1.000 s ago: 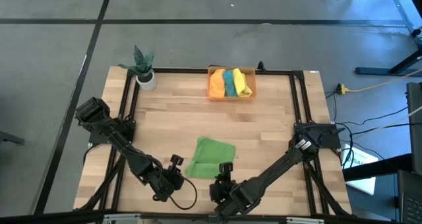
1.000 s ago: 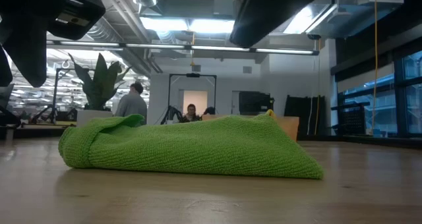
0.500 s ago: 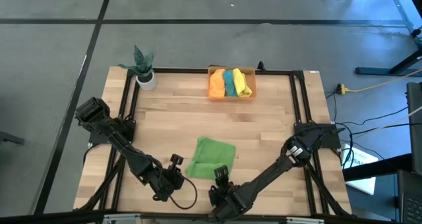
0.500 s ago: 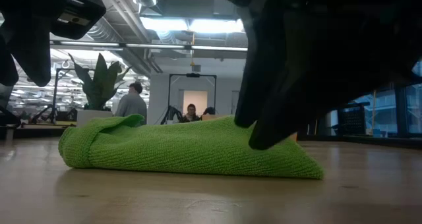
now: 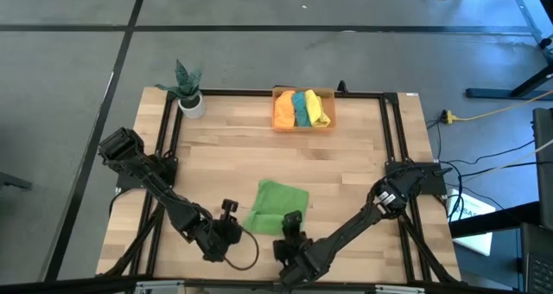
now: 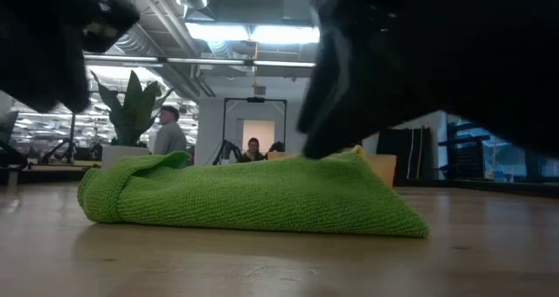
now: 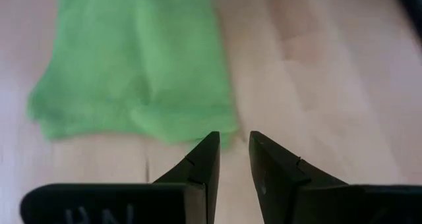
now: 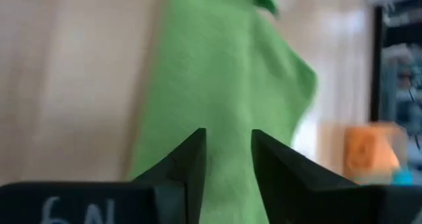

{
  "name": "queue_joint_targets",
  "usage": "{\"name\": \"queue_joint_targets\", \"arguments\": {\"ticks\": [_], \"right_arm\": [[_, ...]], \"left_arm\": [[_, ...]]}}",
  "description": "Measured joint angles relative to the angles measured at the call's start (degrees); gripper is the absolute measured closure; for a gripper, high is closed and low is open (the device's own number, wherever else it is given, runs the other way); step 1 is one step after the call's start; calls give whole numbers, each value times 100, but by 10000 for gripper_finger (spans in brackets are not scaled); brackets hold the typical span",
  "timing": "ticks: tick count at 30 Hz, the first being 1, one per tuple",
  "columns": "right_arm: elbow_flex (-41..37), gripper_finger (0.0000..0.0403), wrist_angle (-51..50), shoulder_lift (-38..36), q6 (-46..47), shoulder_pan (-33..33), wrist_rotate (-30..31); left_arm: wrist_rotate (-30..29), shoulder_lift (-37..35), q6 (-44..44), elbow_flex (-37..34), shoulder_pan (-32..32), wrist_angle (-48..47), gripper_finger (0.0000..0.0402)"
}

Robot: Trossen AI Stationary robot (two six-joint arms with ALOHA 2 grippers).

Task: Roll microfiber towels into tight, uniform cylinder then place into a basket
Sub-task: Roll the green microfiber towel

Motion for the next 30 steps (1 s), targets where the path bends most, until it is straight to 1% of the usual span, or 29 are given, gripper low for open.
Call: {"name": "queue_joint_targets", "arguments": {"ticks": [3,6,8,10,12,13,19,22,25,30], "right_arm": [[176,281,-793,-9,1061,-18,-16],[451,281,-1769,-19,2263,-83,-220],[634,281,-2172,-21,2744,-129,-341],[810,281,-2324,-23,2902,-180,-492],[959,281,-2304,-34,2828,-240,-794],[1033,281,-2274,-34,2644,-275,-1046],[1352,281,-1813,-40,1340,-673,-2556],[1379,281,-1553,-45,683,-932,-3304],[1379,281,-1519,-45,150,-1174,-3709],[1379,281,-1604,-45,-142,-1516,-3867]], "left_arm": [[-83,0,-596,-171,104,-25,327],[2,0,-943,-317,197,-26,327],[32,0,-999,-360,250,-28,327],[34,0,-999,-363,278,-19,327],[37,0,-999,-363,301,-15,327],[69,0,-999,-363,309,-15,327],[610,0,-998,-363,303,-2,327],[612,0,-997,-363,276,0,327],[598,0,-997,-363,250,-2,327],[594,0,-971,-363,220,-2,327]]}}
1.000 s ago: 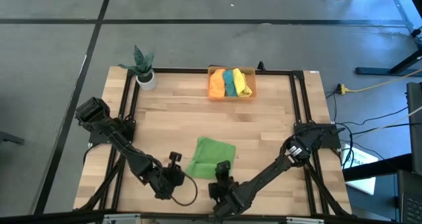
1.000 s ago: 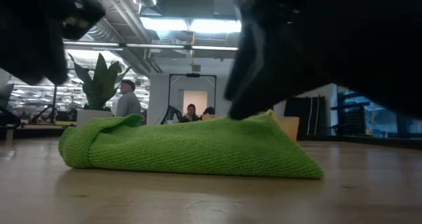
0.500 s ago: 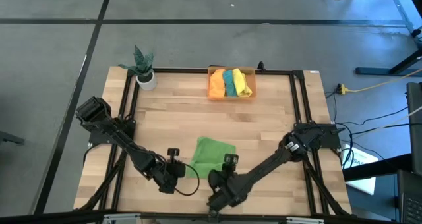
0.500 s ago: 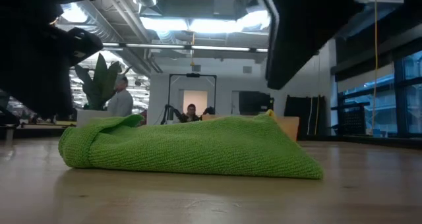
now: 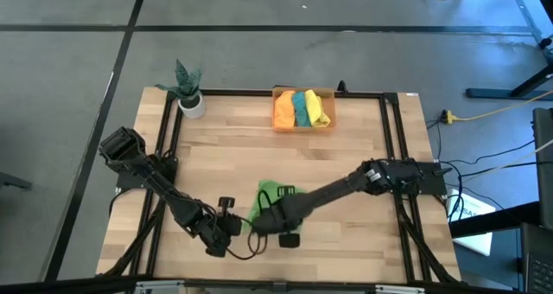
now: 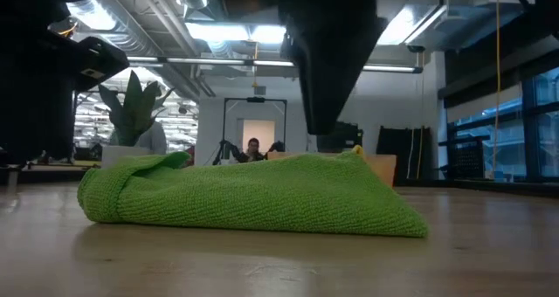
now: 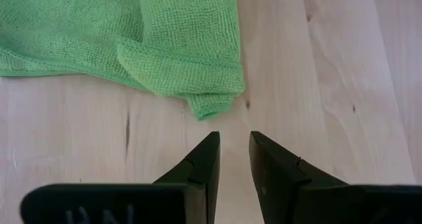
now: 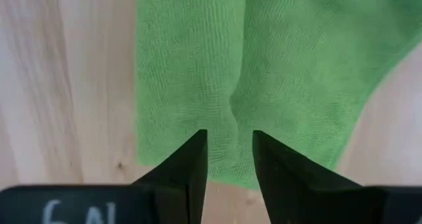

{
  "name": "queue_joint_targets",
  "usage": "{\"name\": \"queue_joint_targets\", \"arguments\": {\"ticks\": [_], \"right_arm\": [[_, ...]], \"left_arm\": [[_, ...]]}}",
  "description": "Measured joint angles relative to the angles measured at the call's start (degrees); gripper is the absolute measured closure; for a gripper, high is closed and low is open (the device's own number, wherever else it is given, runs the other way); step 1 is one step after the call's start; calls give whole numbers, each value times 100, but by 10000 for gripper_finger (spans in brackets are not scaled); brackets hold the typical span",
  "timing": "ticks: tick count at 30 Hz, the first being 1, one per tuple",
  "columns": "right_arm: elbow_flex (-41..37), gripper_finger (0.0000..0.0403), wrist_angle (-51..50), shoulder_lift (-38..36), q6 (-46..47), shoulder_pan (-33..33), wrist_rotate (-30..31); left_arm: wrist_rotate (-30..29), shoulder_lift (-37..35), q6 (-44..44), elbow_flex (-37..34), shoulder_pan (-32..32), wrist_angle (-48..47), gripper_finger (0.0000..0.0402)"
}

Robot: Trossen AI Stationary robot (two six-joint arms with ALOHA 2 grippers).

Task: Roll microfiber towels into tight, uniform cylinder then place into a basket
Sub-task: Roll the green microfiber towel

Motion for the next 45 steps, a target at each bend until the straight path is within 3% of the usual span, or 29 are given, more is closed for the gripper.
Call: {"name": "queue_joint_targets", "arguments": {"ticks": [11,18,23,33,38,45], "right_arm": [[-425,281,342,6,-893,-368,-1284],[-455,281,359,6,-1065,-403,-722],[-455,281,397,6,-1069,-403,-664],[-455,281,523,6,-1201,-468,-916],[-455,281,540,6,-1214,-557,-1624],[-455,281,659,6,-1343,-591,-1506]], "left_arm": [[-7,0,12,0,-46,0,327],[-7,0,12,2,-48,2,327],[-7,0,12,2,-48,2,327],[-7,0,12,2,-46,2,327],[-6,1,16,4,-46,2,327],[-4,2,18,7,-46,2,327]]}}
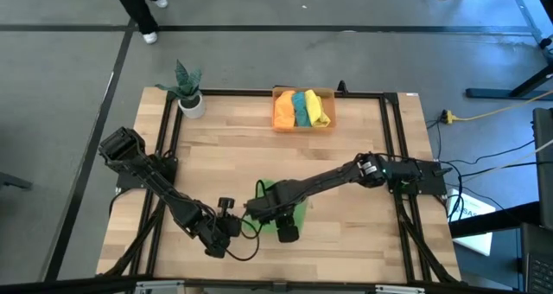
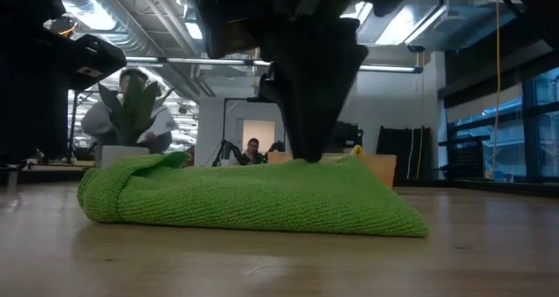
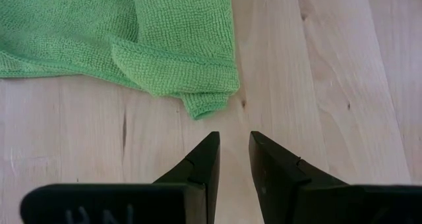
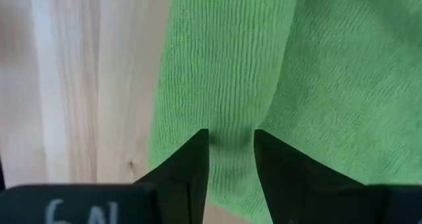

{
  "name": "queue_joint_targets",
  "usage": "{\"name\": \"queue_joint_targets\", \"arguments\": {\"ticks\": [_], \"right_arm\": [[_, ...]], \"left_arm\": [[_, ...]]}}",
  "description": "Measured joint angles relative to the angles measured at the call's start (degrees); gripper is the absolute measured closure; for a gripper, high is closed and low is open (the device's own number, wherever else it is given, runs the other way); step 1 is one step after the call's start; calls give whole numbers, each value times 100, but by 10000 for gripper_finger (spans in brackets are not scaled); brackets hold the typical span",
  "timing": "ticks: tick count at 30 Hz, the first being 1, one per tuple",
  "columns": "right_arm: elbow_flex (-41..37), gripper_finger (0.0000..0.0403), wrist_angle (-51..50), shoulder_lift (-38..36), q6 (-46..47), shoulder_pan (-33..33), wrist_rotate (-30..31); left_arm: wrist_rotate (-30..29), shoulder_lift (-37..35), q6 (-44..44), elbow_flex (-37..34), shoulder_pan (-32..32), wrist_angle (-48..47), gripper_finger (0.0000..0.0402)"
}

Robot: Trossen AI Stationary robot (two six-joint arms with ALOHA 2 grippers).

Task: Roll microfiber towels into tight, uniform cylinder then place into a basket
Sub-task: Roll the green microfiber towel

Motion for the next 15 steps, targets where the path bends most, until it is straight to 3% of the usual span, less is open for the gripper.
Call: {"name": "queue_joint_targets", "arguments": {"ticks": [15], "right_arm": [[-2,281,321,253,-16,4,-56]], "left_arm": [[2,0,3,0,-1,-3,327]]}}
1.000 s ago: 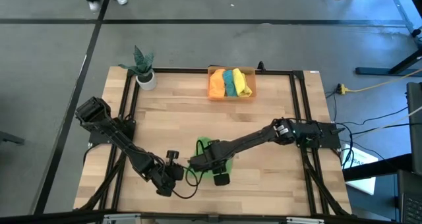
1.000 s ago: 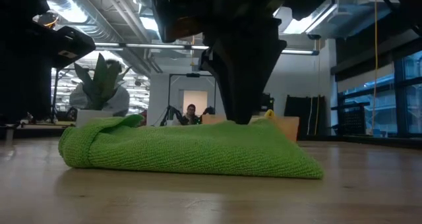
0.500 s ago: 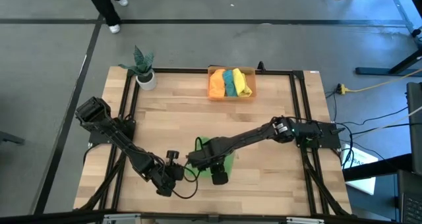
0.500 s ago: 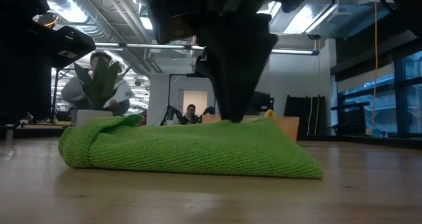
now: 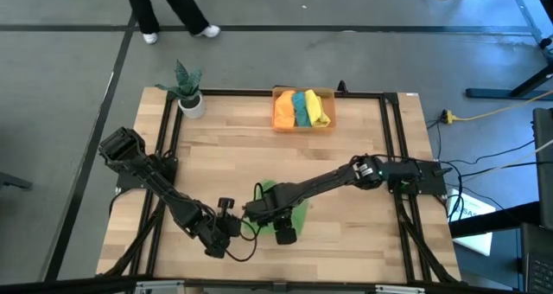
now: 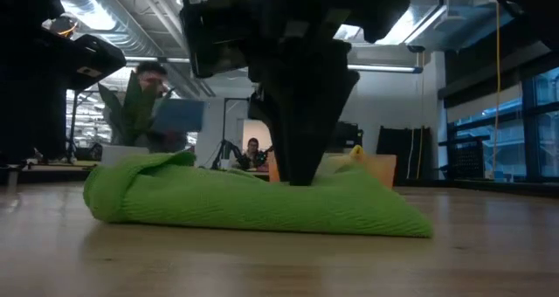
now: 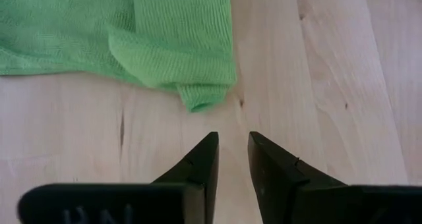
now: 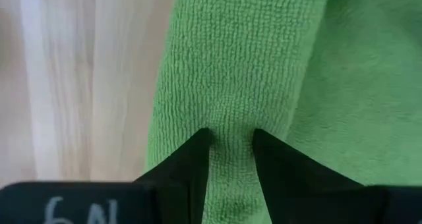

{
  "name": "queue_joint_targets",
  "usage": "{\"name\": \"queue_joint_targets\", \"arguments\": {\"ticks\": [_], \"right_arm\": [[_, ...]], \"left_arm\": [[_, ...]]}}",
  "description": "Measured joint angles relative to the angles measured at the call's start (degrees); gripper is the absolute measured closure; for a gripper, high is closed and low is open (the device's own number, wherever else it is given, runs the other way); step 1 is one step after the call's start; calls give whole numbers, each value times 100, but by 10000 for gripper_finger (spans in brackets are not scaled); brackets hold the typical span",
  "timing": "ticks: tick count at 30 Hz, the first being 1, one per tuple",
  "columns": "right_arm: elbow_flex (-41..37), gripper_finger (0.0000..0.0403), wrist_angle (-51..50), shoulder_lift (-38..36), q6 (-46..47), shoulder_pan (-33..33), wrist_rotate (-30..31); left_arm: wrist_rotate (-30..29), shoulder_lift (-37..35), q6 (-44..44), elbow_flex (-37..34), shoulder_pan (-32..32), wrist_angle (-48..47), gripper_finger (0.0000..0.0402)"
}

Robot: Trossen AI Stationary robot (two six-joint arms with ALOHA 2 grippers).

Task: Roll microfiber towels into tight, uniform cylinder then place into a basket
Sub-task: Roll the green microfiber towel

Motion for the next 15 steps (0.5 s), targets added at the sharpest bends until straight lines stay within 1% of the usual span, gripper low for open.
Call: {"name": "queue_joint_targets", "arguments": {"ticks": [3,5,11,15], "right_arm": [[0,290,-55,16,-6,0,-119],[0,307,-57,16,1,2,-142],[0,390,-232,16,321,2,-146],[34,389,-504,16,468,48,-149]], "left_arm": [[9,7,0,0,1,-20,327],[7,7,2,0,-1,-12,327],[7,7,2,0,1,-8,327],[7,7,6,0,1,-5,327]]}}
